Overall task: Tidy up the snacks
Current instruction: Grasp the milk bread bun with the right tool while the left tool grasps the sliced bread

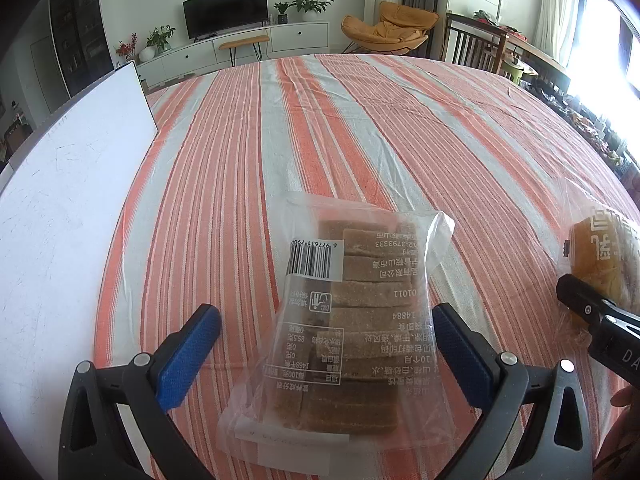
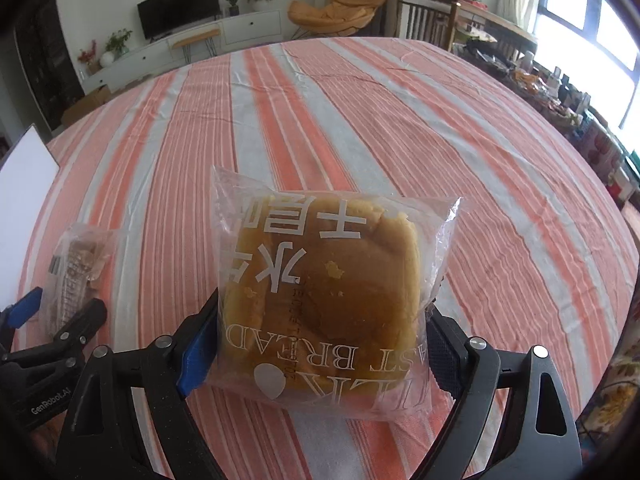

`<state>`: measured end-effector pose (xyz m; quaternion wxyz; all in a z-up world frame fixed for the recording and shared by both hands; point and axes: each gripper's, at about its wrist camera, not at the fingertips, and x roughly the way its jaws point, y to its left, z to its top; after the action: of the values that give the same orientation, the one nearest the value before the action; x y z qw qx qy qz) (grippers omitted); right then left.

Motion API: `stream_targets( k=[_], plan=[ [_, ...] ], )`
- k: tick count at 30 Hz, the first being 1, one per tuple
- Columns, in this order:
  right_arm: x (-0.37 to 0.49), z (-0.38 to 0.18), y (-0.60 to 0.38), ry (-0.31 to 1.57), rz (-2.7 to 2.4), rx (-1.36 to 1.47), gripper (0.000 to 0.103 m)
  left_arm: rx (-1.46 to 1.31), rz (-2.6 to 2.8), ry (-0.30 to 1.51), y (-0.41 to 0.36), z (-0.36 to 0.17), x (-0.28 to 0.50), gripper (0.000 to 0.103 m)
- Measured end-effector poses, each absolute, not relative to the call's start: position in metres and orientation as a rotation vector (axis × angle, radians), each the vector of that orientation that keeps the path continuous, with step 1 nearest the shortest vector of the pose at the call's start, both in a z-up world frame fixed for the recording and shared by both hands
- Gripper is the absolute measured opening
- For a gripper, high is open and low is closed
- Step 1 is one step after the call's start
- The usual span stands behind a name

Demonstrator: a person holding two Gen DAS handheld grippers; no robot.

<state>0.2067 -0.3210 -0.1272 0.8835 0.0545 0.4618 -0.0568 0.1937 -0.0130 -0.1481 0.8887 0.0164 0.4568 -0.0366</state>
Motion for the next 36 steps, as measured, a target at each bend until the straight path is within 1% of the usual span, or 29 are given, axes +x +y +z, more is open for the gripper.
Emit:
stream_targets(
  k=[1, 7, 36],
  plan=[
    [0.204, -0.13, -0.323, 0.93, -0.12, 0.128, 0.096, 0.034, -0.076, 0.949, -0.013, -0.148, 0.194, 0.103],
    [0.206, -0.131, -0.317, 0.945, -0.124, 0.075, 0.1, 0.034, -0.076, 0.949, -0.013, -0.148, 0.194, 0.103],
    [0.197, -0.132, -0.32, 0.933, -0.129, 0.081, 0.1, 0.03, -0.078, 0.95, -0.013, -0.148, 0.194, 0.103]
  ],
)
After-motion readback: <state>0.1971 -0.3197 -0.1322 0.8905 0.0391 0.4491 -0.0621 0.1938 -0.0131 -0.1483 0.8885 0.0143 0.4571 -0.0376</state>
